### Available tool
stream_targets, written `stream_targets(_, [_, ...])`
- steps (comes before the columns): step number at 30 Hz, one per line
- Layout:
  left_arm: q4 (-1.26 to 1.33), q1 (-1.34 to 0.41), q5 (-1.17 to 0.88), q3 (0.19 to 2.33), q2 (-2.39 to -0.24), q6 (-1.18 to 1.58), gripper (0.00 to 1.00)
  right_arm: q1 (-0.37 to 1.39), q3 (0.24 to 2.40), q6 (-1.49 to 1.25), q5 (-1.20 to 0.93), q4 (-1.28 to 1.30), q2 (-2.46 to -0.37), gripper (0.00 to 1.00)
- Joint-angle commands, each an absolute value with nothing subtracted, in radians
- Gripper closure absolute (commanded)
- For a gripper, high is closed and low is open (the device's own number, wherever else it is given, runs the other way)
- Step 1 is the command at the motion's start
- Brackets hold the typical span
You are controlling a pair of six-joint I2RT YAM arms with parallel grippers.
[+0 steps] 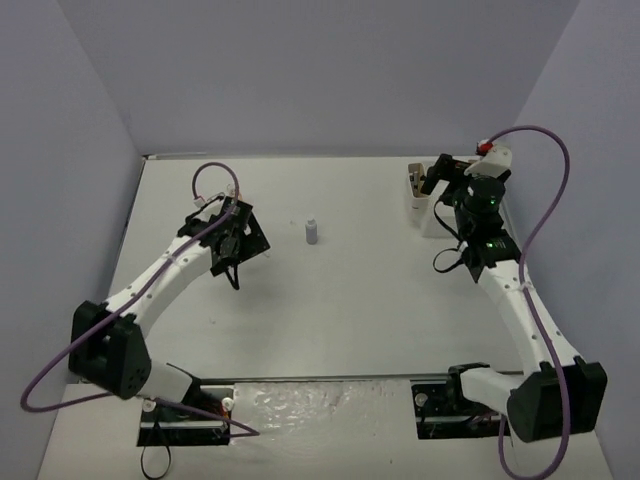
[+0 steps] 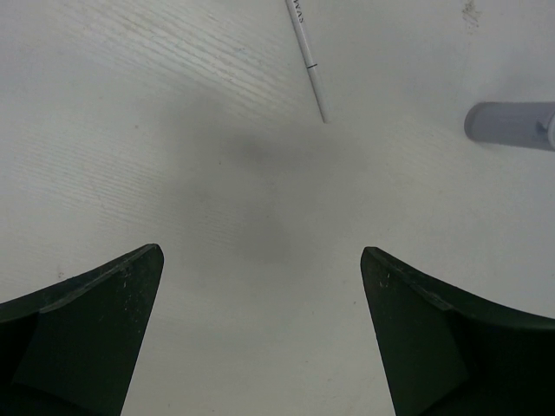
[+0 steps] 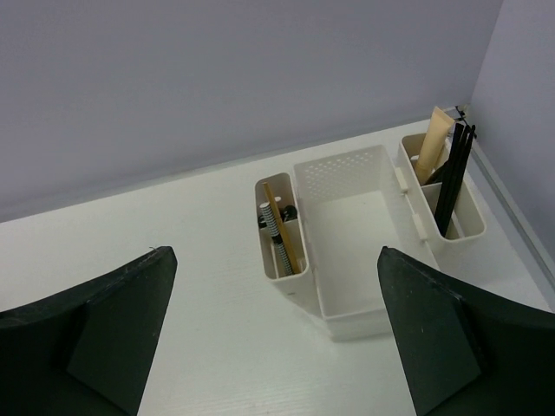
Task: Organize the makeup
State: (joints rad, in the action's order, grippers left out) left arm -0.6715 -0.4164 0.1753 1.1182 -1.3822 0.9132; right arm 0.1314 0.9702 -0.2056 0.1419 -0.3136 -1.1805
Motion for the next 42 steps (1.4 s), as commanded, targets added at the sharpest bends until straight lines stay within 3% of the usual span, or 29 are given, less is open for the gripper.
stream_targets(1, [-0.733,-0.408,0.217,1.293,-1.513,0.985,0.03,0.126,0.880,-0.272,0.057,-0.237,-0.995,0.00])
stream_targets(6, [-0.793,-0.411,0.237,1.440,-1.666,1.013,0.11,0.124,0.794,-0.287,0.046,-0.205,-0.837,0.00])
stream_targets(19, [-0.792,-0.408,0.257,1.562,-1.911,1.083,0.50,0.163,0.729,-0.280,0.072,-0.198,-0.724,0.00])
stream_targets(26, [-0.742,-0.399,0.276,1.543,-1.953,1.098,0.58,0.180,0.724,-0.275,0.082,-0.198,-0.716,0.00])
stream_targets(42, [-0.663,-0.370,0.239,1.526,-2.018,1.095,0.67,0.181,0.721,-0.274,0.076,-0.190,-0.720,0.00])
